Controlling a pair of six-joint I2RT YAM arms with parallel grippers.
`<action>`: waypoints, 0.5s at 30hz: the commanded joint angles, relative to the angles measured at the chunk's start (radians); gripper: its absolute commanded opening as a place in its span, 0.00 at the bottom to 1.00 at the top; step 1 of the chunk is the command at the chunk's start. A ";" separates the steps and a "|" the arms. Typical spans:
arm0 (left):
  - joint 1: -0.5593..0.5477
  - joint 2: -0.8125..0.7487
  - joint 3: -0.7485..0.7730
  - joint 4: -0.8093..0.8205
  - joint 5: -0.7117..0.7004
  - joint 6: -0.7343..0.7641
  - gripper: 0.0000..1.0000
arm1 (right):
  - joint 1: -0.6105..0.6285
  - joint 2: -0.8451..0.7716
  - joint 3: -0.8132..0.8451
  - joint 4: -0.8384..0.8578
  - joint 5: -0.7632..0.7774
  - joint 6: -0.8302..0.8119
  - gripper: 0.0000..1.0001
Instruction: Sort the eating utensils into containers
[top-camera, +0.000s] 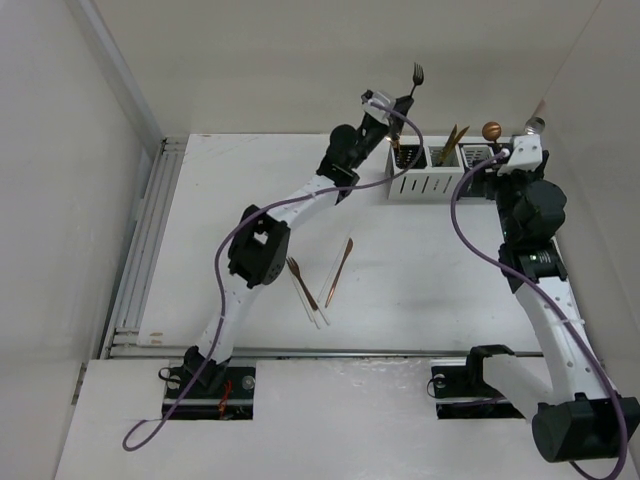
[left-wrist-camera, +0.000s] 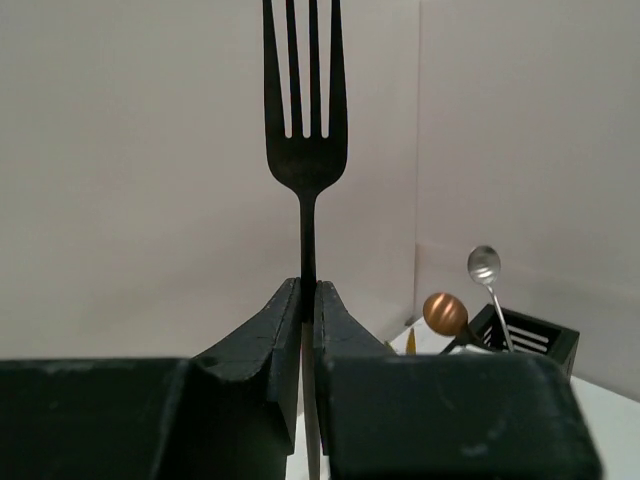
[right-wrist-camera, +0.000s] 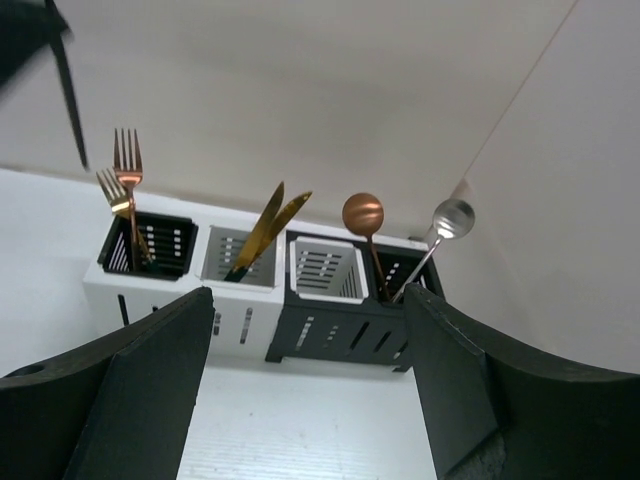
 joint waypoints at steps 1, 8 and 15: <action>-0.020 0.073 0.029 0.305 -0.004 -0.049 0.00 | 0.010 -0.006 0.085 0.030 0.011 -0.018 0.81; -0.029 0.238 0.160 0.353 -0.061 -0.092 0.00 | 0.010 0.014 0.176 -0.094 0.011 -0.037 0.81; -0.029 0.270 0.142 0.261 -0.041 -0.141 0.00 | 0.010 -0.041 0.187 -0.162 0.073 -0.060 0.81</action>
